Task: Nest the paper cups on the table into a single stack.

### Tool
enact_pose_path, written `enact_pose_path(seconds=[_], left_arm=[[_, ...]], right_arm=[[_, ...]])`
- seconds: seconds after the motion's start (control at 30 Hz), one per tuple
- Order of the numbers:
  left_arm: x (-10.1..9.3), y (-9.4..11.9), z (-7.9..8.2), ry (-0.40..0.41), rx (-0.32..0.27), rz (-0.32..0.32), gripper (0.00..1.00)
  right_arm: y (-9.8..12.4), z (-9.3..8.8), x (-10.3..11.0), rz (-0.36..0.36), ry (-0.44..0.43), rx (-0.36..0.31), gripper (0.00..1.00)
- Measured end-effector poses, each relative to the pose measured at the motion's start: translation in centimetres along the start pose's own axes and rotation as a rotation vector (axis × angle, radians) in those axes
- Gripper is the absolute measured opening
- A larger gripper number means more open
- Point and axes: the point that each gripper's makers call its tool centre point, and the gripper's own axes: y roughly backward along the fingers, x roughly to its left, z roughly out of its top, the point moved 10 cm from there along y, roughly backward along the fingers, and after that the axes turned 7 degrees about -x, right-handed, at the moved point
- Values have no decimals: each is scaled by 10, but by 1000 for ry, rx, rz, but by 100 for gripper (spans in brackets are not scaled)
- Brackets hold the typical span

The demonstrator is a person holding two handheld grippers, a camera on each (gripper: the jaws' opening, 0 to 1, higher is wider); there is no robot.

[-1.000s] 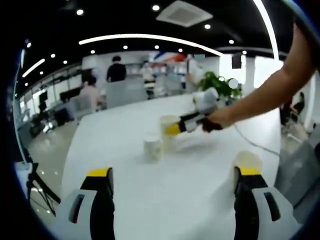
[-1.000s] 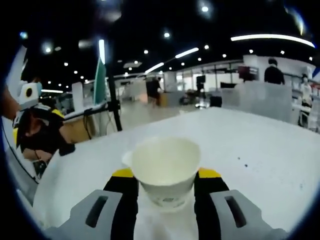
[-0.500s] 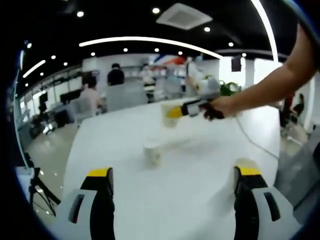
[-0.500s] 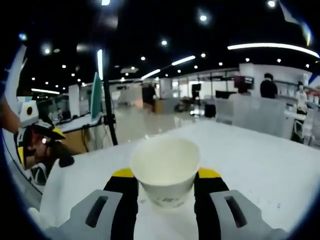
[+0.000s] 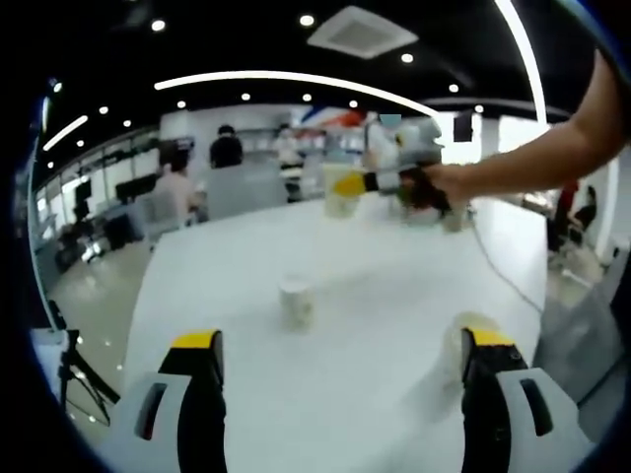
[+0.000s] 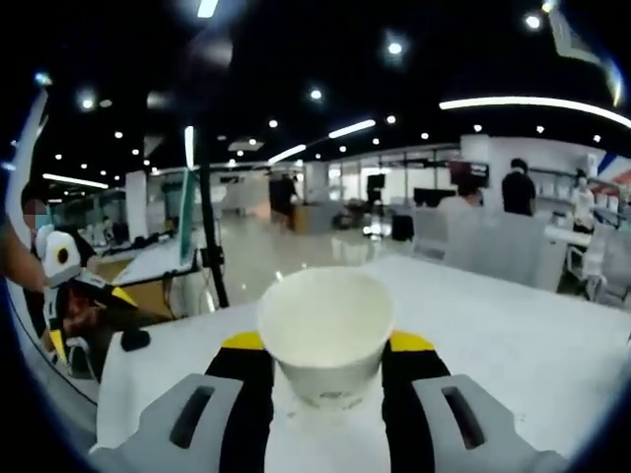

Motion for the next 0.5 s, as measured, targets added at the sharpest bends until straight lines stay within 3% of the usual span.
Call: enact_pose_path(seconds=[0.1,0.5], left_arm=[[-4,6,6,-4,-16,8,98],[1,14,11,-22,-20,-15,98]], right_arm=[[18,9,7,-11,-1,-11,39],[27,18,18,-5,29,13,38]])
